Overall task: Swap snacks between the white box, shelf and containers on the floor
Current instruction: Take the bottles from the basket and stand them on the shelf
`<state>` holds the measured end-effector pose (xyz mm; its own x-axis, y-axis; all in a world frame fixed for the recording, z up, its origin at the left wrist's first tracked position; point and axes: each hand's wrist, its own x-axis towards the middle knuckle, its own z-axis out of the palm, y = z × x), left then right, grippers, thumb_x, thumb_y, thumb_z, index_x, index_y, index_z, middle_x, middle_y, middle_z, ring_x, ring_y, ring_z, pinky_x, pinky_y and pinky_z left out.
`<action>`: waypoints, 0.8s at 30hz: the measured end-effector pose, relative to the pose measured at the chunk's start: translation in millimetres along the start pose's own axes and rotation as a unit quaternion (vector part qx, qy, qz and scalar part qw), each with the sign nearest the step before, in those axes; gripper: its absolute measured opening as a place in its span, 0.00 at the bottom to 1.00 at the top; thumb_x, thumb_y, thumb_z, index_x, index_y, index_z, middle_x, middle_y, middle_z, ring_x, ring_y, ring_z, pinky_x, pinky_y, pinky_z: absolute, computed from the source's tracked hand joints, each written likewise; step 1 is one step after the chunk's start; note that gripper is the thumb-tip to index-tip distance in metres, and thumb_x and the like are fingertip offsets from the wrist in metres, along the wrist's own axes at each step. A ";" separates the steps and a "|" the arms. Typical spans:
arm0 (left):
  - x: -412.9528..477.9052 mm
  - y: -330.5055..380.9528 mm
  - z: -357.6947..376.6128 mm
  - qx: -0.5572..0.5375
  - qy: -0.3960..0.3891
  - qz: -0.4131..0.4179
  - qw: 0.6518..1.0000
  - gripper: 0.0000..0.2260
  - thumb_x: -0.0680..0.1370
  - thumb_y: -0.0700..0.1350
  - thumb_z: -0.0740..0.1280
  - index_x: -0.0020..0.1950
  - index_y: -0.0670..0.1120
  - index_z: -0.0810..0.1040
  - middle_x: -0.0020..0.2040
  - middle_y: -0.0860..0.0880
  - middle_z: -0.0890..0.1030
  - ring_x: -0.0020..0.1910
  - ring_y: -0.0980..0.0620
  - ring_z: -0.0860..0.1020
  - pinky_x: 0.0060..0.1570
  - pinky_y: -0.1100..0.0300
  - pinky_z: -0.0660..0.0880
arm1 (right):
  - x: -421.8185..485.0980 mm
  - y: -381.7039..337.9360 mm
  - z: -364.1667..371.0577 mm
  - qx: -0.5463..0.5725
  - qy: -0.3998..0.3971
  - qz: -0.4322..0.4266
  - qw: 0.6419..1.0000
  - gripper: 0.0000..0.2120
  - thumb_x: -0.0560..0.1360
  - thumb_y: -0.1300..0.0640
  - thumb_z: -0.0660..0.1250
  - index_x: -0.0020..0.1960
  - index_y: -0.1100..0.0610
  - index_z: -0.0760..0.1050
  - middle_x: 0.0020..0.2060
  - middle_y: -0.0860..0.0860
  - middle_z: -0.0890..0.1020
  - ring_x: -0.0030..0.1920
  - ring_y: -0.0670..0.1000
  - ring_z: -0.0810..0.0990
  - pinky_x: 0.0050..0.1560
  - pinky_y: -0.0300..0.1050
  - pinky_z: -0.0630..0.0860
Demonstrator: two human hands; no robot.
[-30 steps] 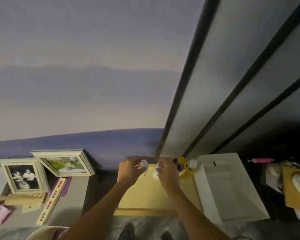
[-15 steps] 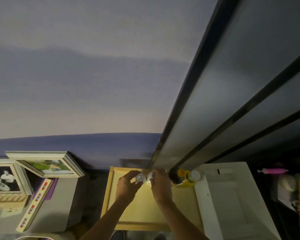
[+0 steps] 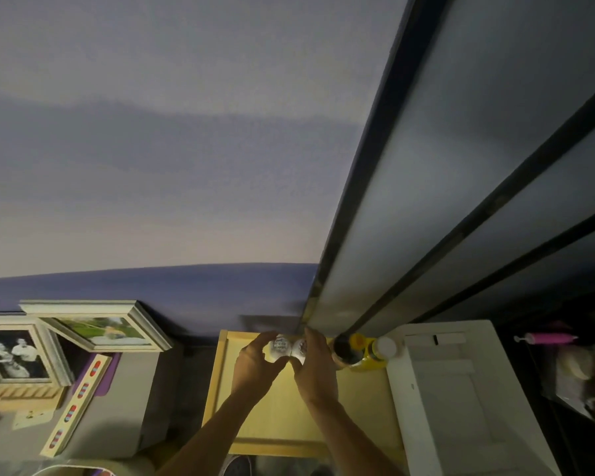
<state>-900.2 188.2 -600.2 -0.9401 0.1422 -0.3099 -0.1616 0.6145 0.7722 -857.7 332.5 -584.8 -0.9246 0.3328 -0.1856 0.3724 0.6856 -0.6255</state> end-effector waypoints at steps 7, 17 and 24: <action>-38.7 75.1 -86.6 0.051 0.073 0.077 0.993 0.35 0.73 0.71 0.73 0.75 0.58 0.71 0.69 0.58 0.79 0.65 0.51 0.80 0.63 0.52 0.80 | -20.2 -69.7 -87.5 0.008 0.060 -0.083 0.995 0.38 0.81 0.32 0.62 0.83 0.52 0.60 0.77 0.49 0.73 0.73 0.49 0.77 0.66 0.43 0.80; -125.5 196.4 -193.0 0.225 0.256 0.109 0.934 0.50 0.73 0.81 0.58 0.83 0.47 0.64 0.79 0.44 0.70 0.78 0.42 0.70 0.76 0.41 0.68 | -50.5 -143.1 -262.0 -0.162 0.105 -0.126 0.973 0.52 0.75 0.21 0.51 0.85 0.58 0.57 0.85 0.58 0.56 0.84 0.62 0.54 0.82 0.58 0.57; -193.7 228.5 -211.9 0.235 0.285 0.116 0.922 0.51 0.73 0.82 0.55 0.82 0.46 0.64 0.80 0.44 0.70 0.78 0.42 0.69 0.76 0.40 0.68 | -124.0 -149.0 -323.0 -0.171 0.159 -0.081 0.969 0.54 0.73 0.20 0.49 0.84 0.59 0.57 0.84 0.58 0.58 0.83 0.63 0.56 0.82 0.59 0.59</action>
<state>-818.6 136.7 -246.2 -0.9597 -0.0372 0.2785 0.0848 0.9066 0.4133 -772.3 398.2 -223.8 -0.9219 0.3476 0.1708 0.2791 0.9020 -0.3293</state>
